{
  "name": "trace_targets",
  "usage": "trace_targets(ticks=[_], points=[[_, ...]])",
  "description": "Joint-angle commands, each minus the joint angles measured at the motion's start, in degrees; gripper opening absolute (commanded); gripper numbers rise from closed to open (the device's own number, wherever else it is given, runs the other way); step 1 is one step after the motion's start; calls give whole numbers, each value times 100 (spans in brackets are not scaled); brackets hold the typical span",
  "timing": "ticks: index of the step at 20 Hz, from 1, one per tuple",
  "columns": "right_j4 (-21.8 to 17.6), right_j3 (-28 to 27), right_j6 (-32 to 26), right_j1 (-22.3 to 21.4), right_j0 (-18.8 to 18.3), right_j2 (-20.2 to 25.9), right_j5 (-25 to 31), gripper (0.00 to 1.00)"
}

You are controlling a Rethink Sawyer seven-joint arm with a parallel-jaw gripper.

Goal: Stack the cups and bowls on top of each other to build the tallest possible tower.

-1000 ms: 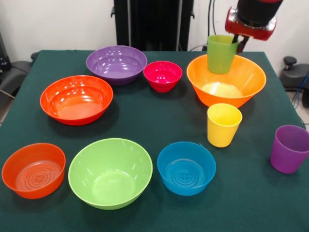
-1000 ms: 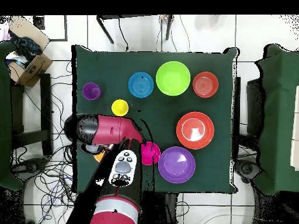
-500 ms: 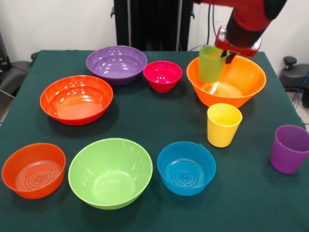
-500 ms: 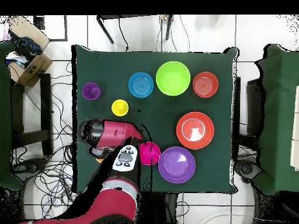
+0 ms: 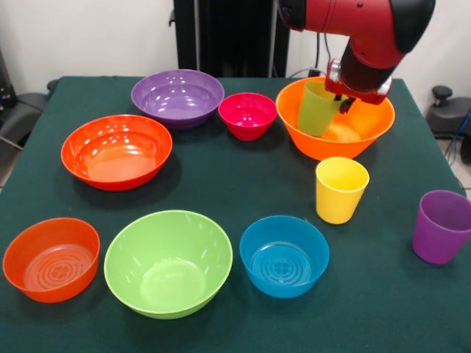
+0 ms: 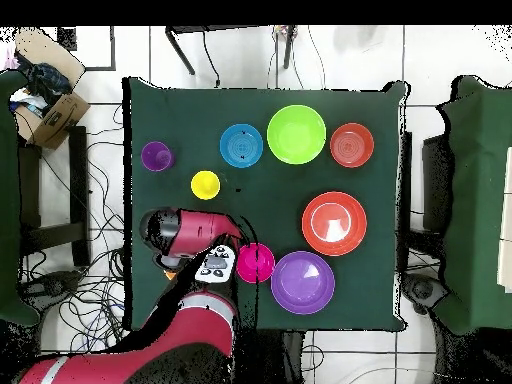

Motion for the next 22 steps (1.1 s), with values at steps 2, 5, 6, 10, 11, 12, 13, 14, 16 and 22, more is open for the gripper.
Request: trace_targets(ticks=[2,5,6,10,11,12,13,14,16,22], points=[[-40,-132,545,883,-104,716,-1030,0],[-36,-145,508,867,-137,732,-1006,0],[-33,-134,503,876,-141,748,-1031,0],[-26,-101,485,838,-153,773,-1029,0],[-24,-94,487,825,-151,775,-1020,0],[-28,-82,489,796,-148,765,-991,0],[-32,-70,491,766,-146,756,-963,0],[-48,-53,491,726,-137,732,-921,0],[-97,-56,489,691,-118,669,-867,0],[-245,-20,441,627,-116,531,-918,0]])
